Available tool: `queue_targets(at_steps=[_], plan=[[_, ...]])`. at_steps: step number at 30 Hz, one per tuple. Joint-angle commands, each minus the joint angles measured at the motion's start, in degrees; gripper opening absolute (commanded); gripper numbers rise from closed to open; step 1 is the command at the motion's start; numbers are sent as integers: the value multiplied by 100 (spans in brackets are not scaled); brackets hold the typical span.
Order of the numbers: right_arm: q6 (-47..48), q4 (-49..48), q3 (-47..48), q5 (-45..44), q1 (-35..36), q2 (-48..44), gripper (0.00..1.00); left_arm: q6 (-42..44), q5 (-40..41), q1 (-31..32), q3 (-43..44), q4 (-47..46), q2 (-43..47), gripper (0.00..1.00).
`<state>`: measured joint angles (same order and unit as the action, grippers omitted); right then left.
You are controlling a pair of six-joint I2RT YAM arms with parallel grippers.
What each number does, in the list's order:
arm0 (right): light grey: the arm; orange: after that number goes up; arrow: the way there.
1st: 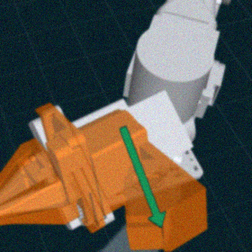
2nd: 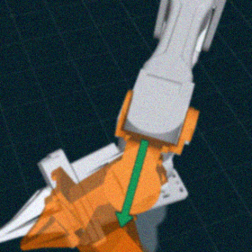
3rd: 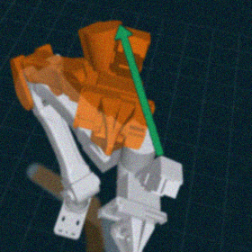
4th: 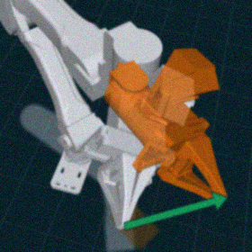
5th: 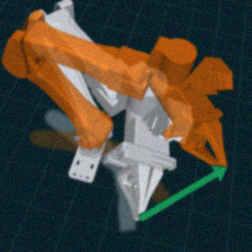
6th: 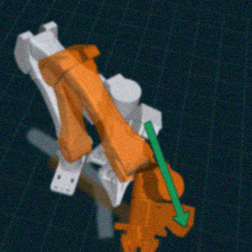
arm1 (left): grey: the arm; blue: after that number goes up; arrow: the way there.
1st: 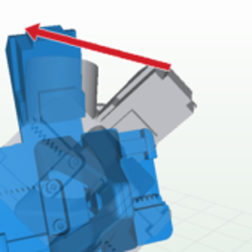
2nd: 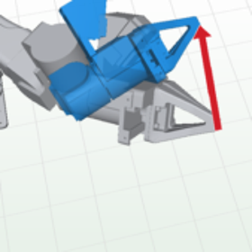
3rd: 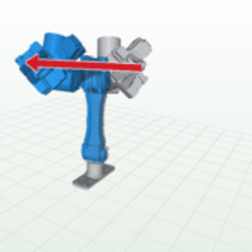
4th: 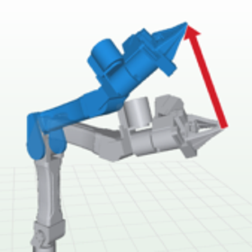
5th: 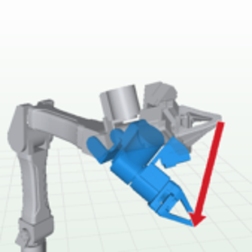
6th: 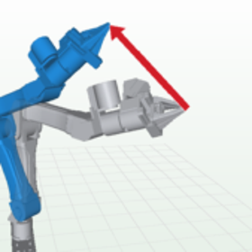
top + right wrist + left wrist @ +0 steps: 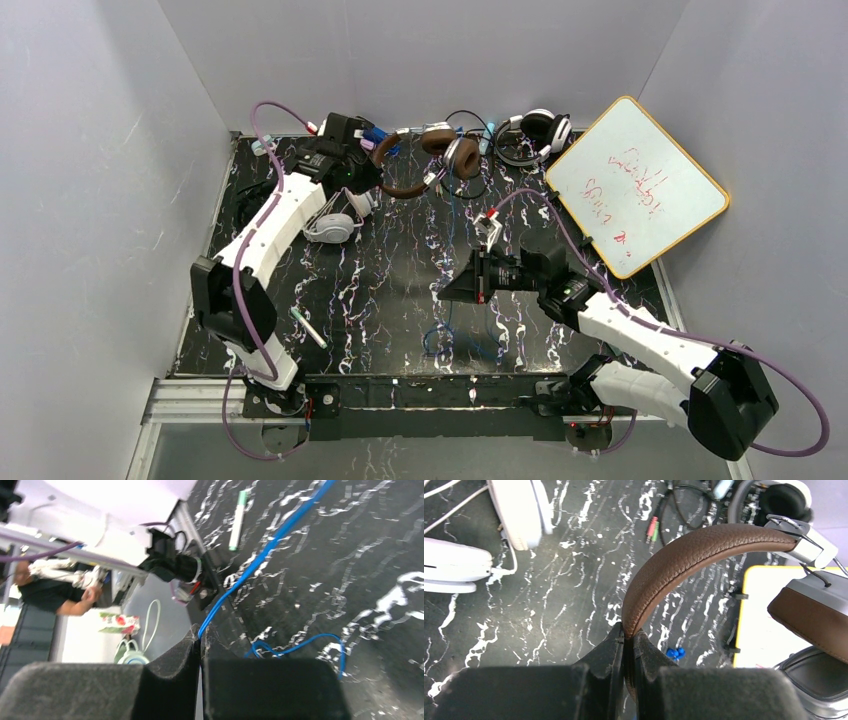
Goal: Wrap the headphones
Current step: Wrap the headphones cable around the headphones.
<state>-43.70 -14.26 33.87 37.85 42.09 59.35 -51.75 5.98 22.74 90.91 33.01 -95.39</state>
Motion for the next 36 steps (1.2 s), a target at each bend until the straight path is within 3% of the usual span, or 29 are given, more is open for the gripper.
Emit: queue_targets(at_steps=[1, 8, 15, 22, 27, 36], plan=[[342, -8, -172, -1235, -2, -282, 11, 61, -812, 17, 105, -237, 893, 0], [329, -284, -308, -1979, -499, -75, 1, 798, -1873, 24, -602, -285, 1374, 0], [52, -1120, -338, -1088, -1703, 551, 1, 1502, -2390, 35, -1151, -276, 2042, 0], [597, -693, 624, 227, -1950, 1423, 1, 3516, -2034, 252, -1762, -358, 2864, 0], [878, -47, 1357, 1199, -1950, 2013, 1, 5278, -2271, 401, -2221, -389, 3418, 0], [597, 491, 1796, 2075, -1918, 2010, 1, 7375, -1246, 882, -2258, -263, 3419, 0]])
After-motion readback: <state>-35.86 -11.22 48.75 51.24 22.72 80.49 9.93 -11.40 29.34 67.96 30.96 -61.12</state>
